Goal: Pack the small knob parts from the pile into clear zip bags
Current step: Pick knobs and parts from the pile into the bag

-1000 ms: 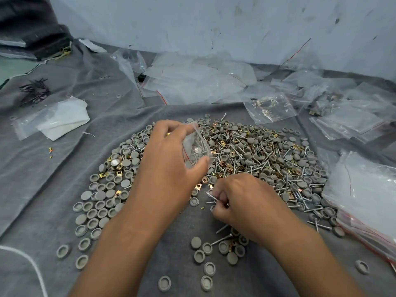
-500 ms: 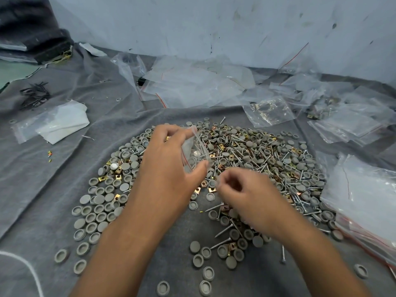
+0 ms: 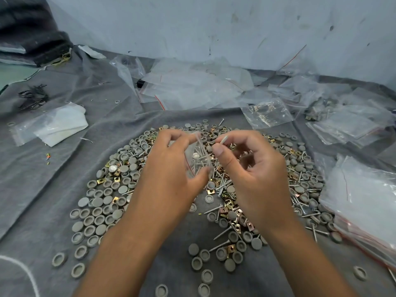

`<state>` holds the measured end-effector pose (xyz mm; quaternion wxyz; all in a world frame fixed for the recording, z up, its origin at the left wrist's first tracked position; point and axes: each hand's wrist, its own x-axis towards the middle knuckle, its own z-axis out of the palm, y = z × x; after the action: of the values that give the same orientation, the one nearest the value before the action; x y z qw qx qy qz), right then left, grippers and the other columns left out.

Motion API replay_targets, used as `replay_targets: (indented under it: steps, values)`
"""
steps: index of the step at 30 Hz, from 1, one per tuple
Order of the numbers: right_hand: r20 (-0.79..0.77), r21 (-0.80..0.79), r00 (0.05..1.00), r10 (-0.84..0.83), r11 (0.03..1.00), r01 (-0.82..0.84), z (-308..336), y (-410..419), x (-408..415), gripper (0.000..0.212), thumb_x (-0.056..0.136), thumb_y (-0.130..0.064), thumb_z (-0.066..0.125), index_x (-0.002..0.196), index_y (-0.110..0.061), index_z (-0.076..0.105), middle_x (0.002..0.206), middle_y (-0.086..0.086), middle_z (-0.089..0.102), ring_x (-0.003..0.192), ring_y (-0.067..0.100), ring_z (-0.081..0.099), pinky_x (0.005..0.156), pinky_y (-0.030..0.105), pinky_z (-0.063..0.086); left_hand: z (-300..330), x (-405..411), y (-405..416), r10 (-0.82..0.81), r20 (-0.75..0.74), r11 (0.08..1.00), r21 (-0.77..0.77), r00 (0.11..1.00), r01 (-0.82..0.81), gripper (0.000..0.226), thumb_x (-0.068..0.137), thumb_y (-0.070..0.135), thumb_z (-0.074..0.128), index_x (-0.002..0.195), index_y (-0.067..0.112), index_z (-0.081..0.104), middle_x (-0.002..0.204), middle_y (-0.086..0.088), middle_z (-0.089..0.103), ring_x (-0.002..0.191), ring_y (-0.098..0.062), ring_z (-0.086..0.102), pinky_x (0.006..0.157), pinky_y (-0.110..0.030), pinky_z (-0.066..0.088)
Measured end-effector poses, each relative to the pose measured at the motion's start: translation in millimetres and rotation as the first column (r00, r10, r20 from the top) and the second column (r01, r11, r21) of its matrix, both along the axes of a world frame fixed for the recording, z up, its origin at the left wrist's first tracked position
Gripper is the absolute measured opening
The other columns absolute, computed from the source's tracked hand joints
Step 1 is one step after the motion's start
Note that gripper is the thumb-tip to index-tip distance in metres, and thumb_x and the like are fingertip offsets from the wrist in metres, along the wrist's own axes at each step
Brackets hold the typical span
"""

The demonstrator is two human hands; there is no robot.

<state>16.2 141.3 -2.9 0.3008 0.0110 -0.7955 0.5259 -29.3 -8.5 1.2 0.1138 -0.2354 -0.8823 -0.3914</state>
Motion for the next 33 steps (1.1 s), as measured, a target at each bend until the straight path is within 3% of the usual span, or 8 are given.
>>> replay_targets:
  steps: [5,9,13,15,18,22,26,33]
  values:
    - [-0.113,0.050,0.994,-0.008,0.999,0.014,2.7,-3.3,2.5,0.008,0.094,-0.026,0.072,0.101,-0.024,0.068,0.097,-0.010,0.070,0.084,0.016,0.063,0.066,0.031,0.047,0.2,-0.1,0.3,-0.009,0.010,1.000,-0.001,1.000,0.009,0.064,0.076,0.042,0.070,0.138,0.028,0.057,0.116,0.015,0.045,0.085,0.008,0.048,0.083,0.000,0.033]
    - [0.019,0.183,1.000,0.001,0.983,-0.005,-0.5,-6.1,-0.6,0.014,0.088,-0.033,0.078,0.100,-0.031,0.071,0.111,-0.021,0.067,0.106,0.008,0.060,0.079,0.022,0.042,1.7,0.5,2.5,-0.007,0.024,1.000,0.022,1.000,0.006,0.060,0.076,0.037,0.064,0.134,0.026,0.061,0.116,0.013,0.047,0.084,0.009,0.049,0.080,0.001,0.034]
    - [0.036,-0.078,0.999,-0.023,0.997,0.025,5.1,16.1,-0.6,0.007,0.092,-0.034,0.071,0.096,-0.032,0.067,0.093,-0.010,0.068,0.082,0.006,0.063,0.068,0.028,0.054,2.0,1.2,-0.7,0.017,0.014,1.000,0.019,1.000,-0.018,0.063,0.080,0.039,0.075,0.139,0.030,0.055,0.117,0.017,0.044,0.088,0.013,0.046,0.081,-0.001,0.034]
    - [0.034,-0.082,0.994,-0.104,0.991,0.106,5.1,33.1,-2.0,0.005,0.095,-0.028,0.069,0.093,-0.030,0.065,0.087,-0.010,0.068,0.076,-0.001,0.061,0.065,0.018,0.052,4.6,1.4,-3.0,0.046,-0.004,0.998,0.038,0.999,-0.046,0.062,0.080,0.040,0.075,0.138,0.031,0.055,0.116,0.017,0.045,0.092,0.013,0.046,0.082,0.002,0.033]
    - [0.259,0.245,0.949,-0.179,0.963,0.115,-7.9,46.6,-5.8,0.014,0.095,-0.025,0.067,0.096,-0.038,0.061,0.092,-0.018,0.065,0.079,-0.008,0.061,0.065,0.006,0.049,9.9,1.4,-6.6,0.095,-0.035,0.990,0.108,0.995,-0.091,0.062,0.079,0.040,0.075,0.138,0.027,0.057,0.113,0.015,0.046,0.089,0.006,0.050,0.082,0.003,0.033]
    - [0.415,0.651,0.869,-0.269,0.756,-0.077,-29.3,41.8,-13.7,0.025,0.100,-0.034,0.058,0.122,-0.044,0.063,0.118,-0.026,0.058,0.114,0.000,0.046,0.099,0.026,0.041,10.5,1.2,-7.0,0.076,-0.023,0.993,0.093,0.997,-0.074,0.061,0.080,0.035,0.079,0.137,0.026,0.058,0.115,0.015,0.046,0.095,0.012,0.048,0.081,0.003,0.033]
    - [0.383,0.766,0.869,-0.312,0.633,-0.110,-32.5,38.8,-18.0,0.030,0.102,-0.037,0.053,0.130,-0.043,0.063,0.123,-0.018,0.061,0.106,0.007,0.041,0.083,0.027,0.034,9.6,1.6,-5.6,0.043,-0.029,0.995,0.088,0.999,-0.040,0.060,0.080,0.034,0.079,0.135,0.026,0.060,0.113,0.016,0.048,0.089,0.005,0.051,0.082,0.000,0.033]
    - [0.429,0.763,0.847,-0.315,0.628,-0.153,-36.0,36.1,-16.0,0.028,0.100,-0.043,0.052,0.126,-0.037,0.061,0.128,-0.018,0.051,0.107,0.004,0.033,0.092,0.025,0.035,5.1,-0.7,-4.8,0.050,-0.010,0.996,0.076,0.999,-0.049,0.058,0.080,0.036,0.078,0.135,0.029,0.060,0.114,0.017,0.048,0.091,0.010,0.048,0.085,0.003,0.029]
